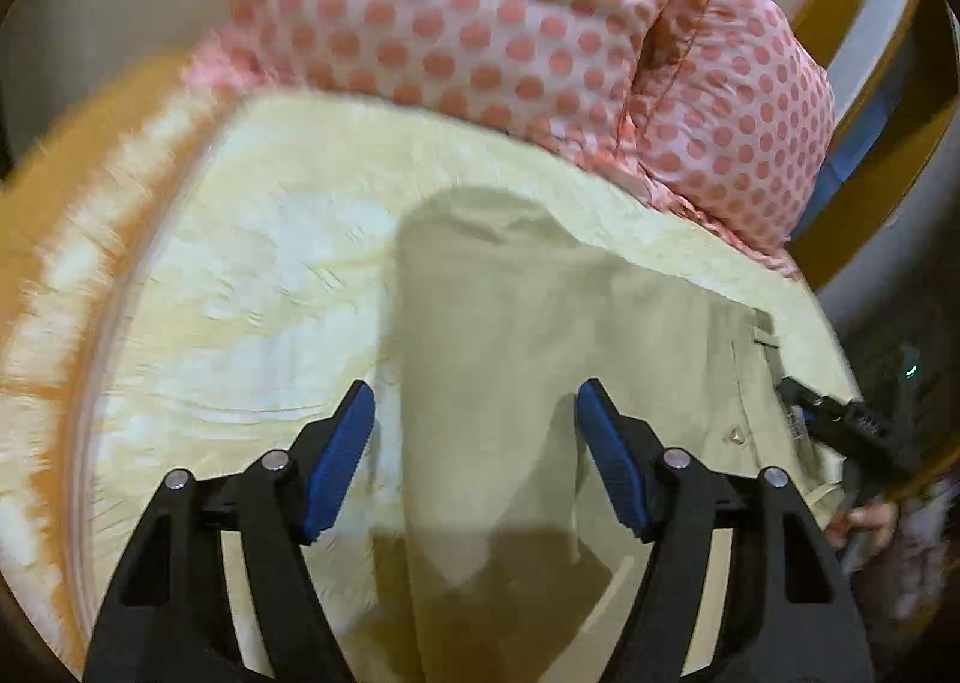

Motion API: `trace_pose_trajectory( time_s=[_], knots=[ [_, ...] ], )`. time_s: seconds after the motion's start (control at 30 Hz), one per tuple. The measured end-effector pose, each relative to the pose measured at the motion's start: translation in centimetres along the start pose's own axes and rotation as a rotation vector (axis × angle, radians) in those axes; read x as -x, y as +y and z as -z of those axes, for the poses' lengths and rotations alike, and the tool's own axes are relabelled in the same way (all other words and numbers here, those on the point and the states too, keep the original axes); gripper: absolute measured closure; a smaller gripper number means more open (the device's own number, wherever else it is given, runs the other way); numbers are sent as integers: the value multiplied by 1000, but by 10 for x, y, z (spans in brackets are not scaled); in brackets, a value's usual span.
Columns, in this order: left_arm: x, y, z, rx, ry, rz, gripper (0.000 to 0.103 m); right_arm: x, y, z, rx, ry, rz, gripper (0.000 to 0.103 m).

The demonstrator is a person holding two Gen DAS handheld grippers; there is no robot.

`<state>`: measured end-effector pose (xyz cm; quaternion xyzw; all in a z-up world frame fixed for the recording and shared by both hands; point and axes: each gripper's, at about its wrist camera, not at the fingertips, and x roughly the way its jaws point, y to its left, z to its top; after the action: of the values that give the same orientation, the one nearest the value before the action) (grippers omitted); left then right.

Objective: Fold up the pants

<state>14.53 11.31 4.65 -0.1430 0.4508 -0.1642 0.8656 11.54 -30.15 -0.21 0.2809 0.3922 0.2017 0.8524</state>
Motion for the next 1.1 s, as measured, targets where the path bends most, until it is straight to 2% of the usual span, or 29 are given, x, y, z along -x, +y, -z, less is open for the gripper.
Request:
trace_pose_trajectory(
  time_s=[0.1, 0.17, 0.2, 0.23, 0.27, 0.3, 0.37, 0.5, 0.63, 0.7, 0.73, 0.77, 0.8, 0.83, 0.87, 0.9, 0.97, 1.0, 1.03, 1.07, 1.1],
  knots=[
    [-24, 4, -12, -1, 78, 80, 34, -4, -1, -6, 7, 23, -19, 51],
    [-33, 4, -14, 5, 82, 120, 31, -6, 1, -7, 34, 39, -23, 74],
    [-37, 6, -17, 11, 97, 143, 49, -7, 1, -7, 44, 46, -44, 81],
    [-39, 9, -18, 23, 107, 158, 60, -7, 0, -8, 34, 60, -92, 86],
    [-40, 11, -19, 33, 116, 177, 78, -6, -2, -11, 24, 66, -116, 87],
    [-40, 10, -21, 31, 128, 189, 84, -5, -2, -14, 21, 69, -138, 89],
    [-41, 4, -29, -1, 118, 172, 89, -3, 3, -26, 45, 65, -162, 90],
    [-55, -12, -65, -57, 78, 110, 91, -13, 10, -67, 92, 26, -130, 92],
    [-88, -31, -110, -105, -10, 17, 91, -36, -4, -120, 66, -63, -50, 92],
    [-111, -40, -123, -133, 0, -69, 80, -51, -11, -134, 71, -63, 33, 90],
    [-118, -42, -126, -135, 17, -102, 76, -61, -13, -137, 91, -17, 120, 85],
    [-119, -44, -126, -136, 26, -117, 71, -62, -15, -135, 90, -2, 156, 81],
    [-111, -45, -124, -145, 5, -131, 71, -57, -15, -133, 91, -11, 180, 75],
    [-99, -46, -120, -161, -36, -149, 68, -43, -10, -128, 109, -63, 202, 72],
    [-89, -46, -117, -171, -65, -153, 60, -30, -6, -123, 125, -115, 199, 65],
    [-71, -48, -109, -174, -112, -121, 52, -20, -1, -119, 133, -140, 161, 60],
    [-55, -50, -100, -156, -134, -23, 46, -13, 7, -111, 139, -120, 35, 54],
    [-51, -53, -94, -146, -118, 65, 42, -17, 11, -107, 138, -81, -16, 52],
    [-55, -55, -89, -133, -88, 119, 39, -24, 11, -103, 126, -39, -40, 43],
    [-61, -55, -86, -116, -55, 137, 35, -33, 9, -99, 102, 5, -34, 36],
    [-79, -53, -84, -82, 17, 128, 35, -44, 2, -96, 65, 44, 9, 37]
  ],
)
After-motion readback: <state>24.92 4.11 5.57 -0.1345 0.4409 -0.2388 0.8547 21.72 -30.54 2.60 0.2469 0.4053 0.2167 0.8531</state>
